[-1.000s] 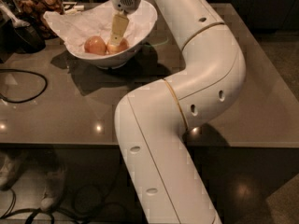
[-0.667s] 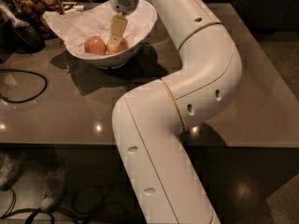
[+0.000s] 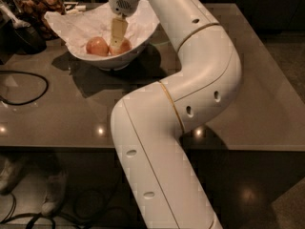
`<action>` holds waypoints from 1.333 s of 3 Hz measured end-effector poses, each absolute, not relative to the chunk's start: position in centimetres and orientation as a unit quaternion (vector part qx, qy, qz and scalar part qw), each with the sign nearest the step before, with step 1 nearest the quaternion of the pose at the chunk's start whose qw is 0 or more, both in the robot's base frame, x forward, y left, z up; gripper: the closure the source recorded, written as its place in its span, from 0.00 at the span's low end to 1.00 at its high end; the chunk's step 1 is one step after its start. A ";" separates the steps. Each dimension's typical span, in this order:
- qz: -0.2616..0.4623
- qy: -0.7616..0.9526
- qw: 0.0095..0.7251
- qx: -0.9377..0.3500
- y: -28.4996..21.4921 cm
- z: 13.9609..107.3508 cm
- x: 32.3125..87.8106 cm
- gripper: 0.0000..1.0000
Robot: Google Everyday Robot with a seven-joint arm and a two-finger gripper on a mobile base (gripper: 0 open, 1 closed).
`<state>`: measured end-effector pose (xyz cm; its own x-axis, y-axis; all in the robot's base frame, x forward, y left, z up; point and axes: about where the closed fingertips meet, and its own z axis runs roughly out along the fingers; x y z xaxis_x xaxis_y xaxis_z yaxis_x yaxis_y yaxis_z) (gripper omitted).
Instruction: Pick apple from white bowl
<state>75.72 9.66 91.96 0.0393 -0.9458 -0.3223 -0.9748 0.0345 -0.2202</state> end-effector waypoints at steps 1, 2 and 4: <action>0.035 0.692 0.191 -0.695 9.7 91.2 76.0 0.37; 0.033 0.692 0.188 -0.696 9.7 90.8 76.2 0.37; 0.039 0.692 0.182 -0.698 9.7 89.5 76.5 0.40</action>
Offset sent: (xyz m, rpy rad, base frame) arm 0.1496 -0.0060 0.0898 -0.0556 0.0634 0.0173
